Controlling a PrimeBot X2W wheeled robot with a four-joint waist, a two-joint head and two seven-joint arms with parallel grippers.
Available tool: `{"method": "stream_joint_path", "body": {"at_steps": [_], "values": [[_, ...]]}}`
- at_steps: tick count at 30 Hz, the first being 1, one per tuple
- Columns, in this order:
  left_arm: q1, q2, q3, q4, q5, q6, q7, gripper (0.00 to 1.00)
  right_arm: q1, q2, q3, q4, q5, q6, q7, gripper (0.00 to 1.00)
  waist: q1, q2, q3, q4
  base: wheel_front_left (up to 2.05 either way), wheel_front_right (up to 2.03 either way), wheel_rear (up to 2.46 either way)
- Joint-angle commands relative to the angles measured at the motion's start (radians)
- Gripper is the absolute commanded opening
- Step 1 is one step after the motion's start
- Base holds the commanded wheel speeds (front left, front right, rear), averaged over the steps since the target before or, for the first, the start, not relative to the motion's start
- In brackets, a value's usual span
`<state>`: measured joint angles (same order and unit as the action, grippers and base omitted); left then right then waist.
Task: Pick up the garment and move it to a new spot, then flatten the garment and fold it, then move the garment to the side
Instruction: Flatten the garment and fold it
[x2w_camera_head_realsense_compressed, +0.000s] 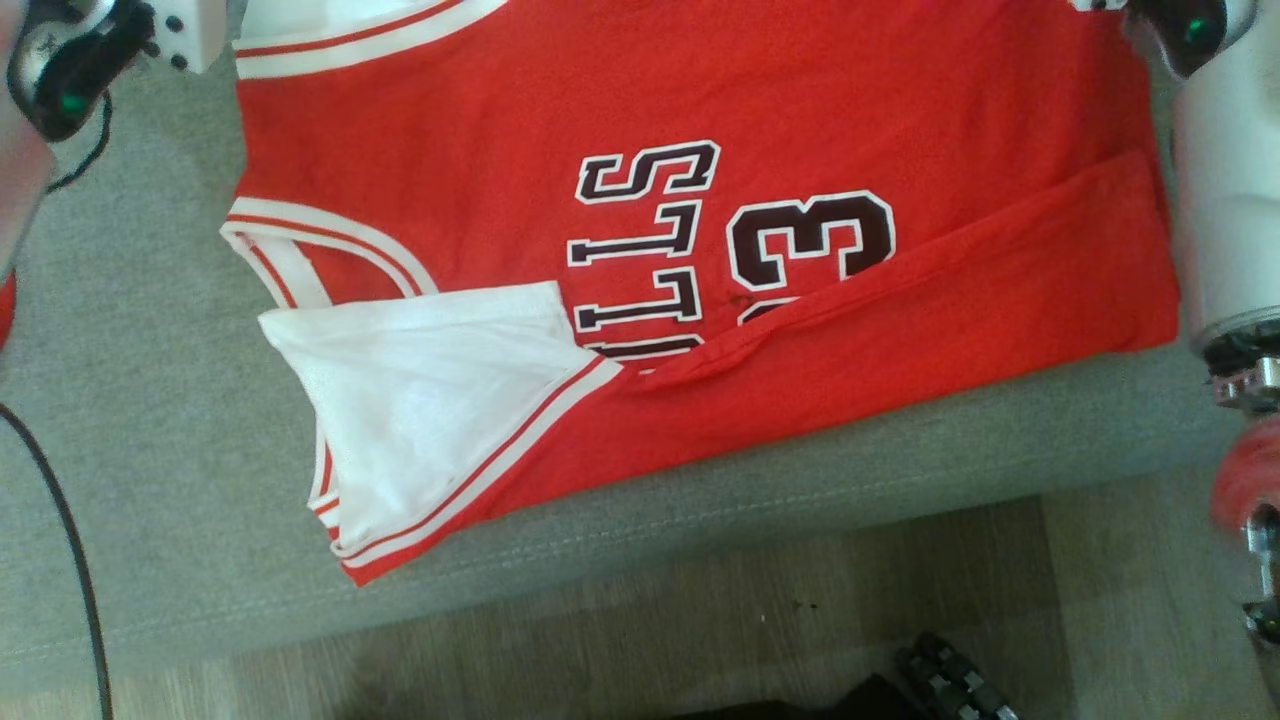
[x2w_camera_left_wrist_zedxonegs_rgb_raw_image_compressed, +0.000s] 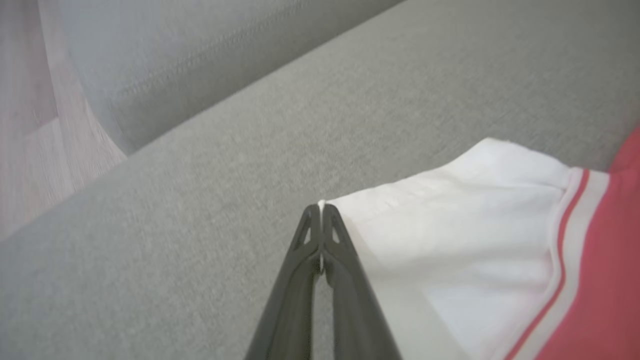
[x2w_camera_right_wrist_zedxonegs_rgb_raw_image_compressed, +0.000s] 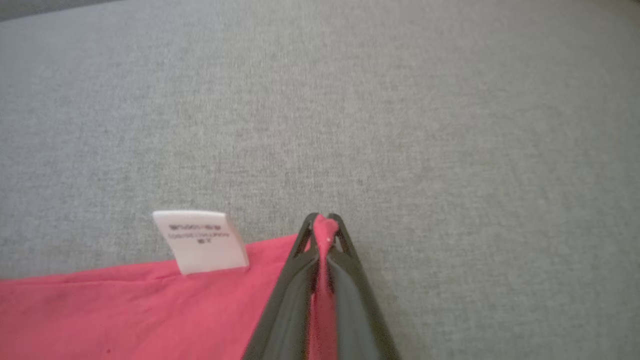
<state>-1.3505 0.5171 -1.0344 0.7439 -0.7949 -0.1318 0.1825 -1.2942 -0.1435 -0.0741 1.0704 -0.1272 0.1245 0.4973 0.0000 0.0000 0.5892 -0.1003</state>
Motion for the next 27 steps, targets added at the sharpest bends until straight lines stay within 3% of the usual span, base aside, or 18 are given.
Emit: {"method": "stream_joint_path", "body": {"at_steps": [1,12,20,27], "values": [[-0.077,0.046,0.022,-0.025,0.005,0.001,-0.035,0.0,-0.044,-0.002,0.0,-0.039,0.009,0.006,-0.032,0.0,0.0,0.0,0.001,0.002,0.0,0.0,0.0],[-0.146,0.034,0.068,0.02,0.044,0.023,-0.318,0.0,-0.055,-0.07,-0.083,-0.054,0.064,0.006,-0.193,0.0,0.0,0.0,-0.013,0.038,0.0,0.0,0.0],[-0.074,0.018,0.077,0.01,-0.041,0.008,-0.333,0.0,-0.006,-0.087,-0.062,-0.039,0.121,0.006,-0.226,0.0,0.0,0.0,-0.052,0.071,0.0,0.0,0.0],[0.082,0.077,0.069,-0.161,-0.16,0.002,-0.308,0.0,0.104,-0.137,0.017,-0.072,0.196,0.006,-0.252,0.0,0.0,0.0,-0.086,0.109,0.0,0.0,0.0]]}}
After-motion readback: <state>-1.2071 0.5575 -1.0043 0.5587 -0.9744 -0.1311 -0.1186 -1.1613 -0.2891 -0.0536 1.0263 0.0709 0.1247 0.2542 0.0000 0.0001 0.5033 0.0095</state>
